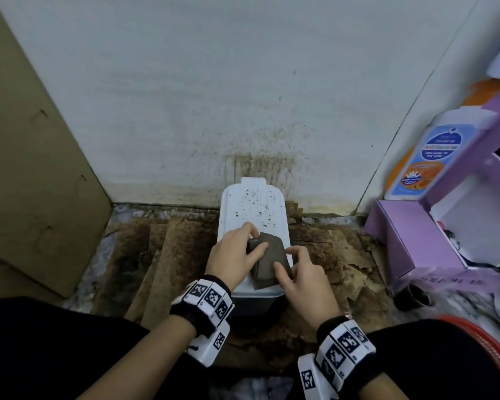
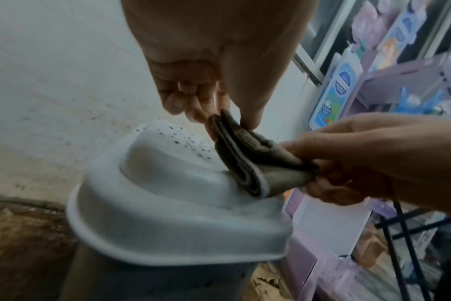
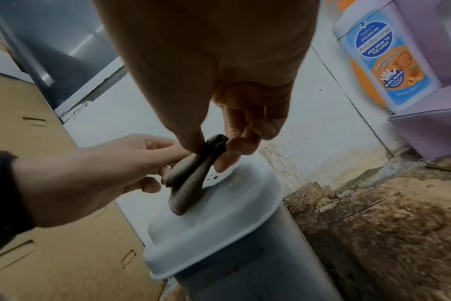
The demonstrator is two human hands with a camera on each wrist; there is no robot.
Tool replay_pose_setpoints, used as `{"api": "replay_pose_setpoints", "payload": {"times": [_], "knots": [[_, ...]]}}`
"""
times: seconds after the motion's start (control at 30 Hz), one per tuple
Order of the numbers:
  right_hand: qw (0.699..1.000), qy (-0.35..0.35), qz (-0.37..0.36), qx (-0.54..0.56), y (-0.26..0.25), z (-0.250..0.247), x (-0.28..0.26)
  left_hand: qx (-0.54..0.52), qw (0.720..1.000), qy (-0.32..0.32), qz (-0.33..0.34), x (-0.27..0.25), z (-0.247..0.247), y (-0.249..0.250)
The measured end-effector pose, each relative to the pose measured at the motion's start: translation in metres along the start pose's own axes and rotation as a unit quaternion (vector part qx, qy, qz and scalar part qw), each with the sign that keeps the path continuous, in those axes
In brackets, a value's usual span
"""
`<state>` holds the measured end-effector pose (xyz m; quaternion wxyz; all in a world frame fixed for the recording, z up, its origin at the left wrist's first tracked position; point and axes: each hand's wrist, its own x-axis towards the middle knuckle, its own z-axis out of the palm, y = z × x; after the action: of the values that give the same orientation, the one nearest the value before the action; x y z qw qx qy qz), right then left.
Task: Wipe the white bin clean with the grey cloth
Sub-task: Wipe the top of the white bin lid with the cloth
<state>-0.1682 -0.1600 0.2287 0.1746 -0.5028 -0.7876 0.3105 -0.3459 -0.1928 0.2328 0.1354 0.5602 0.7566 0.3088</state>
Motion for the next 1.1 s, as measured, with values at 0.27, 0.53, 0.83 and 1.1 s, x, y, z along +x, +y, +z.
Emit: {"api": "replay_pose_setpoints", "payload": {"times": [0.27, 0.53, 0.83, 1.1], "knots": [[0.986, 0.011, 0.007, -0.168, -0.012, 0.001, -0.007, 0.060, 0.995, -0.010, 0.083, 0.012, 0.013, -0.004], [0.974, -0.048, -0.115, -0.189, -0.021, -0.013, 0.013, 0.028, 0.999, 0.014, 0.019, 0.000, -0.003, -0.028], [0.970, -0.069, -0.149, -0.178, -0.003, 0.037, 0.005, -0.152, 0.980, -0.047, -0.120, -0.038, 0.003, -0.058], [0.972, -0.013, -0.145, -0.184, 0.004, 0.048, 0.026, -0.207, 0.974, -0.066, -0.072, -0.053, 0.021, -0.077]]}}
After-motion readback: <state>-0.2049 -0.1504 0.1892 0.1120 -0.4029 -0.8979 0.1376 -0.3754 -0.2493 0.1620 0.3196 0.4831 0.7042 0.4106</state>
